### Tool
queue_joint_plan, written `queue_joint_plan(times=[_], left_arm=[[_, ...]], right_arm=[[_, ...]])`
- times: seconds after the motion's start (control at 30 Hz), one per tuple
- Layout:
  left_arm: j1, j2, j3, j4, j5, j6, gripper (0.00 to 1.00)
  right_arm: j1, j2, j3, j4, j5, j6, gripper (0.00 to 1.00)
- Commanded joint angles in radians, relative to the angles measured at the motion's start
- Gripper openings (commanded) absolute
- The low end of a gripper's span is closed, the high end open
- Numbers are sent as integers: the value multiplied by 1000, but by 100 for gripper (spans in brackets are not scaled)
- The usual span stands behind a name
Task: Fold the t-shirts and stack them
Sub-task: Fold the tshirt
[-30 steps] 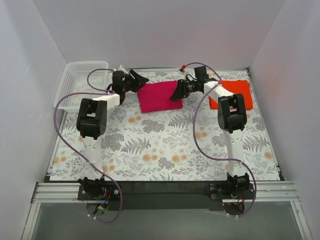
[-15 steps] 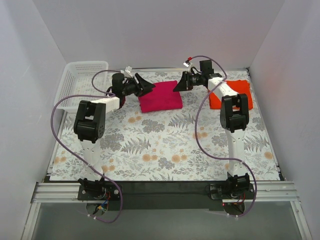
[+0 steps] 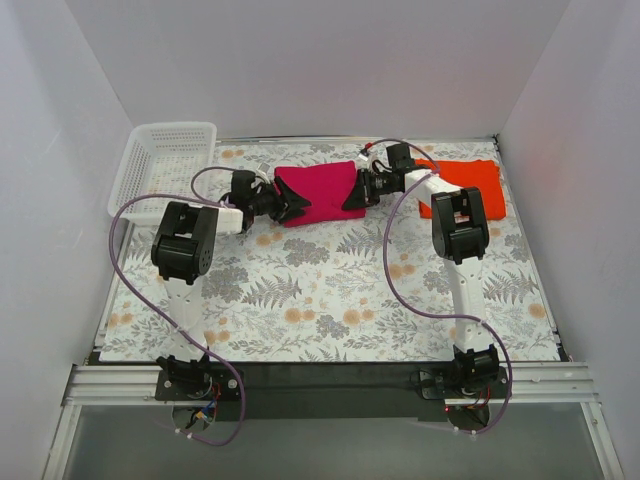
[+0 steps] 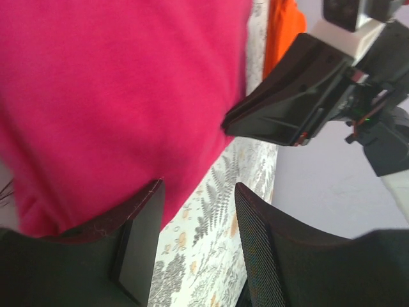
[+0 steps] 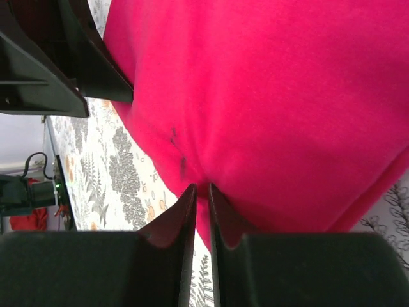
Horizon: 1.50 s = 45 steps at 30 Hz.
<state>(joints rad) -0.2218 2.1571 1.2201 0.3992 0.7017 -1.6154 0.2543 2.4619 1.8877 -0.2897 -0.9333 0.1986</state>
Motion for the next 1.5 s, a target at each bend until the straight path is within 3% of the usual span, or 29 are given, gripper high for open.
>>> queue_joint_plan(times=[0.0, 0.13, 0.33, 0.53, 0.73, 0.97, 1.1, 1.3, 1.37, 1.47], left_arm=[[10, -14, -53, -22, -59, 31, 45], [24, -40, -103, -19, -106, 35, 45], [30, -120, -122, 93, -39, 61, 46], [44, -226, -51, 0, -142, 124, 52], [61, -47, 175, -51, -122, 77, 52], [61, 164, 396, 18, -100, -27, 50], [61, 233, 502, -26, -139, -17, 50], [71, 254, 519, -177, -280, 26, 50], [78, 242, 469, -157, -280, 31, 50], [88, 201, 414, -41, -210, 23, 51]], right_arm=[[-10, 5, -6, -12, 71, -39, 17], [-24, -1, 11, -37, 62, -65, 21], [-35, -79, 63, -123, -35, -233, 35], [-46, -236, -21, -174, 33, -392, 40], [-49, -362, -197, -169, 44, -468, 39], [-53, -383, -229, -169, 47, -479, 38], [-53, -377, -237, -166, 44, -478, 38], [-59, -365, -233, -163, 115, -470, 38], [-59, -366, -228, -160, 171, -462, 40], [-58, -360, -216, -138, 247, -435, 53]])
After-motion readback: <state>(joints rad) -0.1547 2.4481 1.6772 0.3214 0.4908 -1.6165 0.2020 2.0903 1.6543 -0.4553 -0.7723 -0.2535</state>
